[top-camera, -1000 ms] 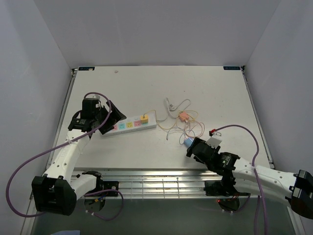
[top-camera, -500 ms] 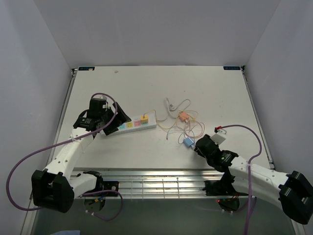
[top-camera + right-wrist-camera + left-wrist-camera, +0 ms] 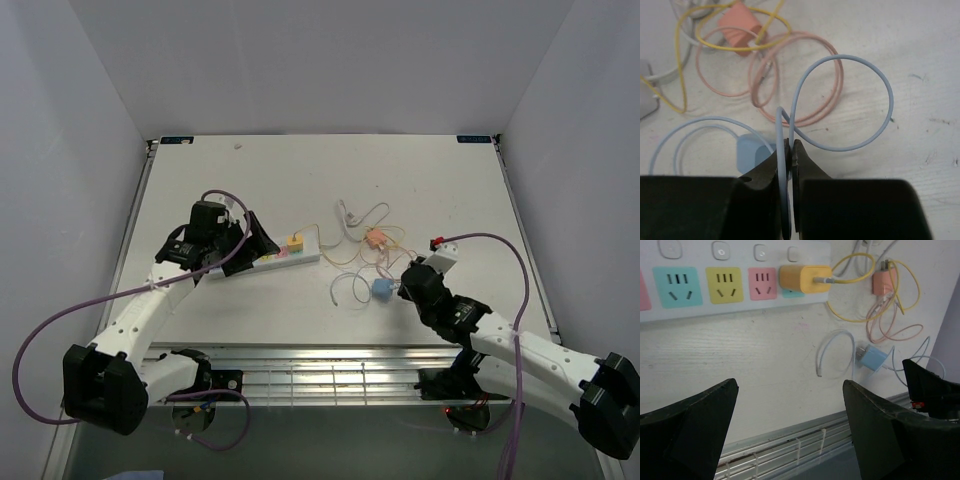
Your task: Insert the plug
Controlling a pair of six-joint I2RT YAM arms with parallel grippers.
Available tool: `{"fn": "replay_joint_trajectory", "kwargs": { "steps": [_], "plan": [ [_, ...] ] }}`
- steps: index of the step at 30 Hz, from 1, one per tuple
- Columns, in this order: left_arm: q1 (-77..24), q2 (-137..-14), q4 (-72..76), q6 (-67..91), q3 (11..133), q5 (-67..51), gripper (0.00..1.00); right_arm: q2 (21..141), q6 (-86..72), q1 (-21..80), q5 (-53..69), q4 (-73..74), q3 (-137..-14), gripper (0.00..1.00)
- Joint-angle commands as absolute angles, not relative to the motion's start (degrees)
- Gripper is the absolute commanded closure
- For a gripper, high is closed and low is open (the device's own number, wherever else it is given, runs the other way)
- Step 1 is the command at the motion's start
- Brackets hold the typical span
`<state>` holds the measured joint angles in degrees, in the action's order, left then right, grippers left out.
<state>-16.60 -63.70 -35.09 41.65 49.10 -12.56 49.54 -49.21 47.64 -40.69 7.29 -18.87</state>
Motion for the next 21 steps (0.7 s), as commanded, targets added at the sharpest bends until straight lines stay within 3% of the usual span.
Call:
{"fn": "replay_joint_trajectory", "kwargs": {
  "steps": [1,5,11,17,21],
  "plan": [
    [-17.67,-61.79,-29.73,37.88,47.91,-20.81,0.02,46.32,-36.41,47.64,-41.41,7.99,-27.41,0.92],
    [-19.42,-61.87,-21.39,38.67,45.09,-33.56,0.02,46.66,-30.25,47.64,-38.67,14.66,-35.84,0.92],
    [-27.41,-64.68,-16.45,37.71,47.71,-35.58,0.02,48.42,-22.08,47.64,-26.05,15.02,-45.95,0.92],
    [-33.74,-64.16,-14.15,35.34,50.97,-34.9,0.02,54.92,-20.31,47.64,-19.89,26.27,-58.08,0.92],
    [-35.07,-64.68,-13.45,34.98,51.06,-31.03,0.02,53.62,-15.39,47.64,-9.25,20.14,-56.08,0.92]
  ]
}}
